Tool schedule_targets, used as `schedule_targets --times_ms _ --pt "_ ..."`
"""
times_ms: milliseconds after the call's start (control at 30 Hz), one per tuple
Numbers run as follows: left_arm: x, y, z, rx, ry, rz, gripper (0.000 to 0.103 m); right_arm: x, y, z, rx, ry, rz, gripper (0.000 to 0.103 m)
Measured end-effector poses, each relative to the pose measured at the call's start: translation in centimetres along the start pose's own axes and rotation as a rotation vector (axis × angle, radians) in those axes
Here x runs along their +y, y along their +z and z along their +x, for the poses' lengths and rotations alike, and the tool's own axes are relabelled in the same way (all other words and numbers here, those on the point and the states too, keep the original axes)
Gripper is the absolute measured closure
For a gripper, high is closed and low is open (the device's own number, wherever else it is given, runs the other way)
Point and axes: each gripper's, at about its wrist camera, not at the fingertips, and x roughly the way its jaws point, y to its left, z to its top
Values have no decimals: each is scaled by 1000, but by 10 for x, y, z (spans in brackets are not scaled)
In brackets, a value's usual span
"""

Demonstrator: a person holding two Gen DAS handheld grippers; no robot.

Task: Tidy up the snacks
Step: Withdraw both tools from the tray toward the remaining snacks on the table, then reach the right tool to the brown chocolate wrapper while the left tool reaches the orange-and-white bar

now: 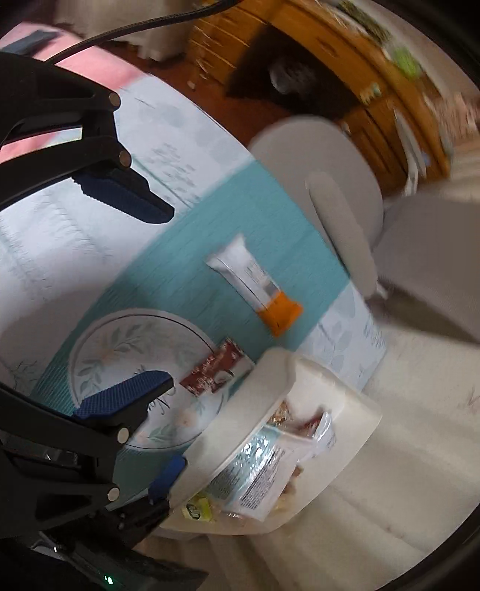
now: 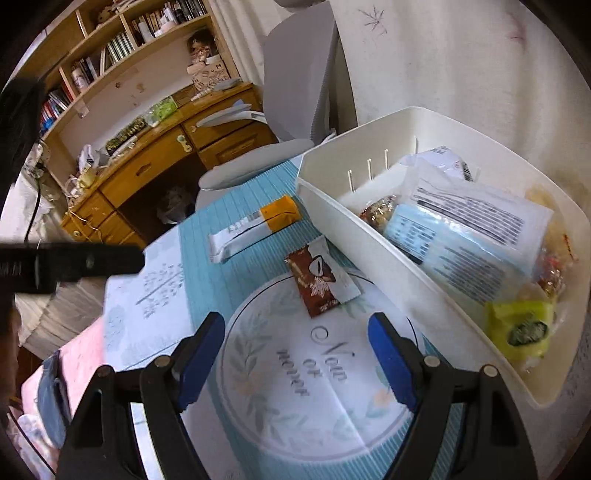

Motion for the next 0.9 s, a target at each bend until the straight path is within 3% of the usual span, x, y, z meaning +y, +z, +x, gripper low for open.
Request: schedule_targets --times_ms 100,300,500,667,900 --pt "8 25 23 26 -58 29 22 4 3 19 22 -19 9 23" --pt "10 62 77 92 -7 100 22 16 3 44 -16 -34 -25 23" --pt "8 69 121 129 -2 117 22 20 3 67 -27 -57 -52 23" --pt "3 63 147 145 49 144 22 16 4 76 -61 -71 -47 23" --pt "2 68 147 75 44 134 22 7 8 92 -40 -99 0 23"
